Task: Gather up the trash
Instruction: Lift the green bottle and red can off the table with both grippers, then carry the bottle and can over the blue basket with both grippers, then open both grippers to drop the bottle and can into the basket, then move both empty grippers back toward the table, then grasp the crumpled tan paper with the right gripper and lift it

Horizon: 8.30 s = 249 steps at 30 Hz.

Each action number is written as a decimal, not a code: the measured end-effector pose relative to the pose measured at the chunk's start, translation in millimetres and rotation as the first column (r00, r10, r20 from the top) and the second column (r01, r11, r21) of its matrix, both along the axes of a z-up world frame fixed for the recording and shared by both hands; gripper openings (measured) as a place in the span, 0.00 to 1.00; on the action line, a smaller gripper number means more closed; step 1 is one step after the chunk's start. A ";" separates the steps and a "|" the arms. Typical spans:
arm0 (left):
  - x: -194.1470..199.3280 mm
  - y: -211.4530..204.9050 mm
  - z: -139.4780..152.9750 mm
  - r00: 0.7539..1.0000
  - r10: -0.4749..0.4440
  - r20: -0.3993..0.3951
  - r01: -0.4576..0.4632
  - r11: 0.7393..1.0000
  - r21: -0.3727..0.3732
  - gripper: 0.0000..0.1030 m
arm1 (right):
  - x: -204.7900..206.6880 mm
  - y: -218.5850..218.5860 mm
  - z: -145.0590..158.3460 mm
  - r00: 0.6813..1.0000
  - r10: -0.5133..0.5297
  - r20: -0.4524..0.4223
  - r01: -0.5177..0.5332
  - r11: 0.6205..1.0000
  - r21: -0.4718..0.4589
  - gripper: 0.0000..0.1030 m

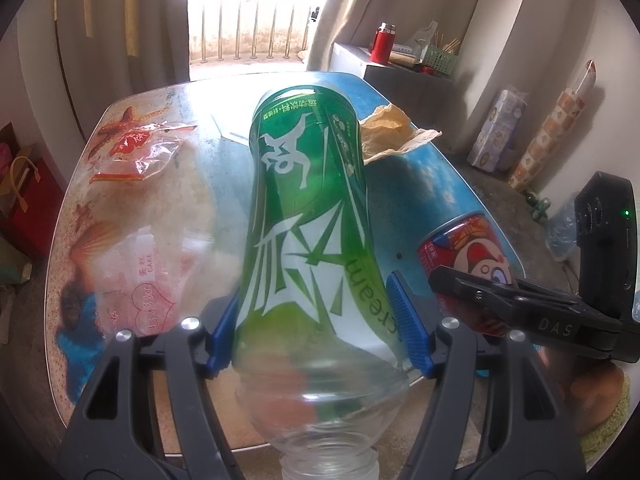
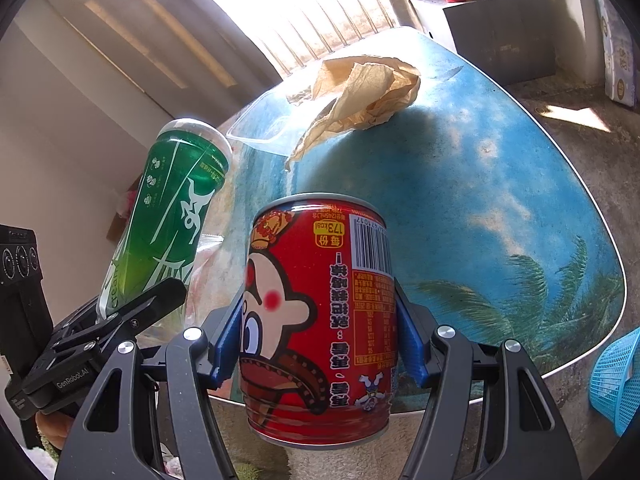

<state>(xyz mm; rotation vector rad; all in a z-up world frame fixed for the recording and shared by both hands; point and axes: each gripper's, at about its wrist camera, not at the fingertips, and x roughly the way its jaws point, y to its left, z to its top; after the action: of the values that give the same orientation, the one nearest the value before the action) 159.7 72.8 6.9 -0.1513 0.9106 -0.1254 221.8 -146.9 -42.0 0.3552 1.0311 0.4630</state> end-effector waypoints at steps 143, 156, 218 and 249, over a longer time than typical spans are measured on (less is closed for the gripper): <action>-31.1 -384.4 -39.1 0.762 -0.643 -0.074 0.603 0.747 -0.280 0.73 | -187.2 -509.4 -143.2 0.591 -0.761 -0.267 0.805 0.576 0.142 0.69; -66.6 -187.2 15.8 0.920 -0.367 0.138 0.383 0.916 -0.119 0.82 | -161.8 -435.0 -121.8 0.703 -0.709 -0.065 0.702 0.705 -0.098 0.69; -36.5 85.0 -1.5 0.979 0.113 0.170 -0.079 0.978 -0.192 0.87 | 179.5 77.3 6.9 0.913 0.407 0.041 -0.337 0.806 -0.486 0.84; -36.1 87.3 2.6 0.978 0.124 0.170 -0.087 0.974 -0.209 0.87 | 174.2 57.6 -9.8 0.941 0.338 0.013 -0.290 0.824 -0.487 0.45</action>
<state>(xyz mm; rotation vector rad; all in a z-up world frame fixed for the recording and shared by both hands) 123.6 160.1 9.4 -0.3702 0.7047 -0.1292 396.0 -89.2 -51.8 -0.2896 1.0727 0.4958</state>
